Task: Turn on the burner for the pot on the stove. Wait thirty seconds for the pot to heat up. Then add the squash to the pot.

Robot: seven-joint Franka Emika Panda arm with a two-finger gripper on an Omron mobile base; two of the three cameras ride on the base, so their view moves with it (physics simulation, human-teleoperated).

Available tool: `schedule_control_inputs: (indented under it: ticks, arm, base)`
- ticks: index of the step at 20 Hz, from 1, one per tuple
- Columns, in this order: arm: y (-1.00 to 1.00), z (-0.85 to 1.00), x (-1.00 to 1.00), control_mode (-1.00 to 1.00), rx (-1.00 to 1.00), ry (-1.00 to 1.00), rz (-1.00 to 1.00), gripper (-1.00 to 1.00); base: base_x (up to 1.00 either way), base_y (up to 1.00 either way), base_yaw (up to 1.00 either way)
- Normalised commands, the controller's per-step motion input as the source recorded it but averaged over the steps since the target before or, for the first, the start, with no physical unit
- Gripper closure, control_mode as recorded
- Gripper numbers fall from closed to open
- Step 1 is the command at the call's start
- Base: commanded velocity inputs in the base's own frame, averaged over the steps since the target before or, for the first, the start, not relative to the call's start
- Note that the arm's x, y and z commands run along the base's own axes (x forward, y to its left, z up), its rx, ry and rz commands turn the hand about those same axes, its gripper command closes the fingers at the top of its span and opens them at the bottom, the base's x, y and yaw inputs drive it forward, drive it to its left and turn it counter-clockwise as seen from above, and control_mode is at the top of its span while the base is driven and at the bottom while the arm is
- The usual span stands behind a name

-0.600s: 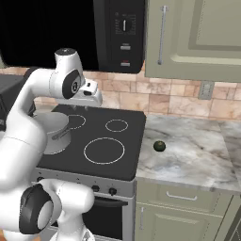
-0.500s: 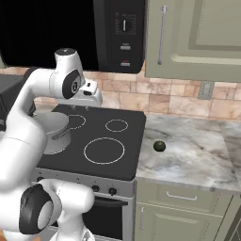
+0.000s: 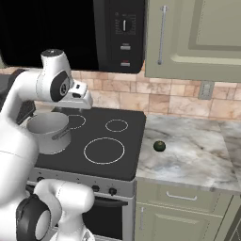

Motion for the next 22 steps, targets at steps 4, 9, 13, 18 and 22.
schedule_control_inputs:
  ticks: [4,9,13,18,22]
  arm:
    - [0.39,-0.23,-0.47,-1.00,0.09,0.00,0.00,-1.00]
    - [0.46,-0.27,-0.50,-1.00,0.06,0.00,0.00,-1.00]
    - [0.39,-0.13,-0.43,-1.00,0.00,0.01,0.00,-1.00]
    - [0.33,-0.05,-0.43,-1.00,0.01,0.00,0.00,-1.00]
    - [0.49,-0.09,-0.39,-1.00,0.09,-0.04,-0.01,-1.00]
  base:
    - [0.00,0.00,0.00]
    - [0.00,0.00,0.00]
    - [0.00,0.00,0.00]
    - [0.00,0.00,0.00]
    - [0.00,0.00,0.00]
